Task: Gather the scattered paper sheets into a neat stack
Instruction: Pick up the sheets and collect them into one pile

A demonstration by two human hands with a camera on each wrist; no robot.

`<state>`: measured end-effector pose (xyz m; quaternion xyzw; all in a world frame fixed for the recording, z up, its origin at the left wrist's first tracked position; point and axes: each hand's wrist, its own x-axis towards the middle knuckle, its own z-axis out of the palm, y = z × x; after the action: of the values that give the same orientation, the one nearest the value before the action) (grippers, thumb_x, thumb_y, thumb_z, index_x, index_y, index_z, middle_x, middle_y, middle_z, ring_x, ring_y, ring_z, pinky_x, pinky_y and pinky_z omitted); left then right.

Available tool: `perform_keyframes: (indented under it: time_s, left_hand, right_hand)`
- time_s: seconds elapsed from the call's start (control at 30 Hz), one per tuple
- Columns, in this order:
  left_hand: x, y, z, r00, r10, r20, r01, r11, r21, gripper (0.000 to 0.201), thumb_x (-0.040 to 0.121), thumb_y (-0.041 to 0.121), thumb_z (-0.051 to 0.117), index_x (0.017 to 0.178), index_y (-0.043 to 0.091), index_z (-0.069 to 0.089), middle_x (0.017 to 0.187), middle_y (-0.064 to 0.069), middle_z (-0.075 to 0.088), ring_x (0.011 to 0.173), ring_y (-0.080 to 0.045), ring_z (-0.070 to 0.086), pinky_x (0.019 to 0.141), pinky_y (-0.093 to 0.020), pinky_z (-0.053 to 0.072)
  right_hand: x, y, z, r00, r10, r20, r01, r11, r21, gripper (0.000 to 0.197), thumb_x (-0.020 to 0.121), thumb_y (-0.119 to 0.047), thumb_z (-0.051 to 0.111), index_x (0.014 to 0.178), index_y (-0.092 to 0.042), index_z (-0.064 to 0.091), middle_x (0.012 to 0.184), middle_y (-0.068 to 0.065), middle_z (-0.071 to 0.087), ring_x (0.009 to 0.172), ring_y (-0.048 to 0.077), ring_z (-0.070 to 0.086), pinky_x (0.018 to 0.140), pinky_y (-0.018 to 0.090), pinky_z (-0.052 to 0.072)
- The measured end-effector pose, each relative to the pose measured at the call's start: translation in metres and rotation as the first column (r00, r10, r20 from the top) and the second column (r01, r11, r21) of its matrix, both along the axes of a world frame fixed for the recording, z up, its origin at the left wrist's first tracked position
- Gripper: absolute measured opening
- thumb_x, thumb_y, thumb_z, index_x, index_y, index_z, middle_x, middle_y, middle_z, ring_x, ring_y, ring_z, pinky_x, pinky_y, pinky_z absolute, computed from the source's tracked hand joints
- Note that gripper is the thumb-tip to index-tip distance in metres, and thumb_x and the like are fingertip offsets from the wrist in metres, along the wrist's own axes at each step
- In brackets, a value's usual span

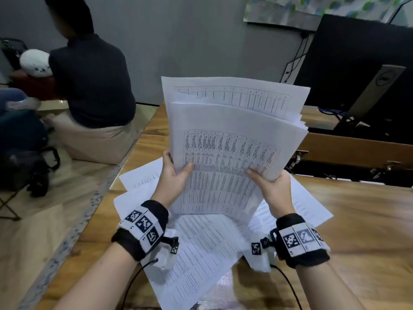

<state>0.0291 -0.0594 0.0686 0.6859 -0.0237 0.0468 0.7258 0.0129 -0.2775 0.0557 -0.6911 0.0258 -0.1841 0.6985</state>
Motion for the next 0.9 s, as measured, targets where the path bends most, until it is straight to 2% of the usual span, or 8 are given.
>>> perform_keyframes:
  time_s: [0.2,0.37,0.43,0.53,0.63,0.73,0.8,0.9]
  left_hand:
    - [0.008,0.005,0.002,0.999,0.022,-0.039,-0.025,0.998,-0.063,0.042,0.088,-0.002,0.053,0.121,0.015,0.034,0.105,0.006,0.056,0.093,-0.005,0.057,0.088,-0.027,0.047]
    - [-0.002,-0.002,-0.018,0.972,-0.107,-0.209,0.092,0.993,-0.079,0.037,0.093,-0.001,0.043,0.127,0.008,0.036,0.116,-0.006,0.056,0.109,-0.025,0.056,0.101,-0.044,0.042]
    - [-0.002,0.0,-0.016,0.978,-0.087,-0.188,0.073,0.994,-0.083,0.031,0.095,0.002,0.041,0.124,0.011,0.039,0.112,-0.002,0.057,0.101,-0.017,0.058,0.099,-0.04,0.043]
    - [0.0,0.003,-0.006,0.983,-0.134,-0.128,0.13,0.991,-0.038,0.029,0.095,0.007,0.042,0.123,0.014,0.04,0.107,0.006,0.059,0.096,-0.006,0.058,0.091,-0.03,0.048]
    - [0.006,0.011,-0.002,0.988,-0.135,-0.08,0.136,0.991,0.014,0.022,0.093,0.013,0.049,0.114,0.015,0.049,0.099,0.006,0.061,0.091,-0.008,0.059,0.081,-0.019,0.052]
    - [0.014,0.026,-0.022,0.974,-0.046,-0.222,0.091,0.976,0.196,0.024,0.093,0.022,0.051,0.116,0.017,0.052,0.106,-0.003,0.056,0.099,-0.017,0.053,0.091,-0.031,0.043]
    - [0.015,0.039,-0.053,0.915,0.052,-0.399,0.162,0.86,0.483,0.041,0.091,0.027,0.053,0.129,0.014,0.044,0.125,-0.009,0.046,0.112,-0.025,0.048,0.098,-0.035,0.039]
    - [0.003,0.06,-0.092,0.774,0.291,-0.562,0.343,0.553,0.759,0.079,0.082,0.039,0.061,0.143,0.011,0.021,0.15,-0.021,0.015,0.139,-0.039,0.02,0.113,-0.047,0.026]
  right_hand:
    - [0.008,-0.001,0.006,1.0,0.009,-0.014,-0.008,0.999,0.046,0.029,0.072,-0.003,0.074,0.099,-0.011,0.065,0.099,0.003,0.071,0.088,0.012,0.069,0.073,0.024,0.057]
    - [0.009,0.005,-0.012,0.987,0.021,-0.157,-0.011,0.998,0.062,0.024,0.077,-0.005,0.071,0.096,-0.017,0.065,0.098,-0.001,0.069,0.091,0.012,0.066,0.086,0.036,0.053]
    - [0.007,0.007,-0.011,0.987,0.012,-0.159,-0.006,0.999,0.035,0.023,0.079,-0.006,0.069,0.101,-0.012,0.064,0.098,-0.002,0.068,0.092,0.013,0.065,0.087,0.036,0.053]
    - [0.004,0.004,-0.002,0.994,-0.037,-0.103,0.036,0.999,-0.014,0.021,0.081,-0.004,0.067,0.101,-0.008,0.063,0.093,-0.004,0.068,0.083,0.004,0.066,0.077,0.024,0.055]
    - [0.004,-0.012,0.006,0.989,-0.111,-0.101,0.108,0.993,-0.041,0.016,0.082,0.0,0.066,0.097,-0.002,0.064,0.077,-0.007,0.071,0.068,0.001,0.067,0.064,0.019,0.055]
    - [0.003,-0.035,-0.006,0.949,-0.201,-0.244,0.209,0.978,0.008,0.019,0.082,0.001,0.064,0.101,-0.002,0.061,0.07,-0.007,0.072,0.062,0.008,0.067,0.057,0.022,0.053]
    - [-0.004,-0.047,-0.028,0.881,-0.246,-0.404,0.284,0.958,0.037,0.02,0.083,0.0,0.063,0.102,-0.001,0.058,0.083,0.008,0.067,0.069,0.022,0.063,0.066,0.03,0.051]
    - [-0.018,-0.064,-0.067,0.739,-0.318,-0.593,0.343,0.936,-0.074,0.025,0.078,-0.003,0.063,0.1,0.007,0.056,0.078,0.015,0.059,0.07,0.028,0.056,0.069,0.036,0.044]
